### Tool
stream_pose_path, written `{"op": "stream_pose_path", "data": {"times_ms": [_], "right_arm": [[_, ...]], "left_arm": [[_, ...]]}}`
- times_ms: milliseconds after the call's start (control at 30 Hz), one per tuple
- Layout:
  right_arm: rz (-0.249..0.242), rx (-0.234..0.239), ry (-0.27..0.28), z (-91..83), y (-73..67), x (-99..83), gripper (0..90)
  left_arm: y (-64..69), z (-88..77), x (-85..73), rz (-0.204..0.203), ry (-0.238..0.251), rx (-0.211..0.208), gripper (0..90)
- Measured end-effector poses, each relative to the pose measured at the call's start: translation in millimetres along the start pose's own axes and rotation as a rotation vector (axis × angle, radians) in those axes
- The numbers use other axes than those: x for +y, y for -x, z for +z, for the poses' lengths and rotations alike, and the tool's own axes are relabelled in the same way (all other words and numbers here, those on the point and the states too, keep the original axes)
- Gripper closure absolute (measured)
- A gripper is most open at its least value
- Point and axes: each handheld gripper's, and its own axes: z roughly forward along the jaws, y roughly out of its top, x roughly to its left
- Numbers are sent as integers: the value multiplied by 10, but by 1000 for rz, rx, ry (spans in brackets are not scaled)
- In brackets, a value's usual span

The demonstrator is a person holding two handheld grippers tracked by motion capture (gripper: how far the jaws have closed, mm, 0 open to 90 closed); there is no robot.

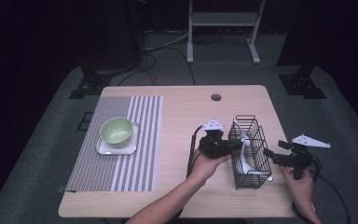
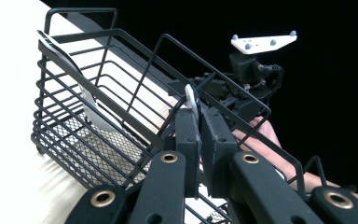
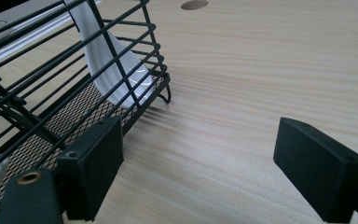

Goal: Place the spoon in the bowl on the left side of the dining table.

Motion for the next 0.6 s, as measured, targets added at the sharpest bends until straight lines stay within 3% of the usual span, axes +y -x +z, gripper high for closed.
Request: {"op": "stream_pose_path", "data": {"times_ms": [600], "right_arm": [[2, 1, 1, -1, 2, 0, 148]], "left_arm": [[64, -107, 68, -44, 70, -50, 865]]}}
